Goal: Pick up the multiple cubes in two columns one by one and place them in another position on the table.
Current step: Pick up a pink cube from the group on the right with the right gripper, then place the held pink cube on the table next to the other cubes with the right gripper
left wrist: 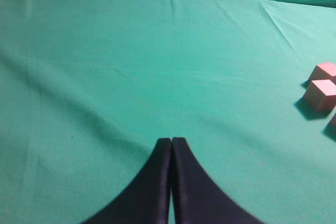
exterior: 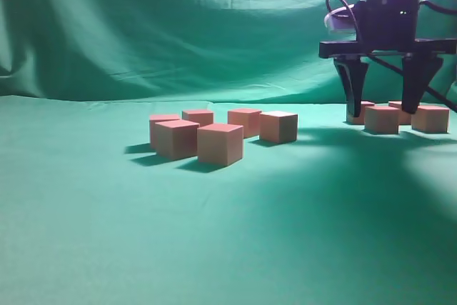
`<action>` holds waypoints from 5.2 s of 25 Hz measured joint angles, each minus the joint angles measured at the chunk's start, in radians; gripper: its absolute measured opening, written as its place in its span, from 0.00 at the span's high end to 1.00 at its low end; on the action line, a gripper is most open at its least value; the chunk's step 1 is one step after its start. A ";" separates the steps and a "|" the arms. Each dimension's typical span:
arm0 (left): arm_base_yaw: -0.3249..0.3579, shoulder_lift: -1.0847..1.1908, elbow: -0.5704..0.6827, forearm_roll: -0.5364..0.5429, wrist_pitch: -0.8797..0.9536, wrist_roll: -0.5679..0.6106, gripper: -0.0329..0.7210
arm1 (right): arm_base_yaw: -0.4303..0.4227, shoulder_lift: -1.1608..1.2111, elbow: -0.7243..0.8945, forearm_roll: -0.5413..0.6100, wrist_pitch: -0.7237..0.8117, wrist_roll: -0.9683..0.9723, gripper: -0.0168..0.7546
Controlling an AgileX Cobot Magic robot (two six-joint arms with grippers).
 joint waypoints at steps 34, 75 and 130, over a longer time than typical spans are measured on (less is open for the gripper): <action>0.000 0.000 0.000 0.000 0.000 0.000 0.96 | 0.153 -0.371 0.162 0.043 0.028 -0.076 0.64; 0.000 0.000 0.000 0.000 0.000 0.000 0.96 | 0.466 -0.421 0.697 0.243 -0.404 -0.059 0.64; 0.000 0.000 0.000 0.000 0.000 0.000 0.96 | 0.435 -0.331 0.190 -0.323 0.067 0.085 0.25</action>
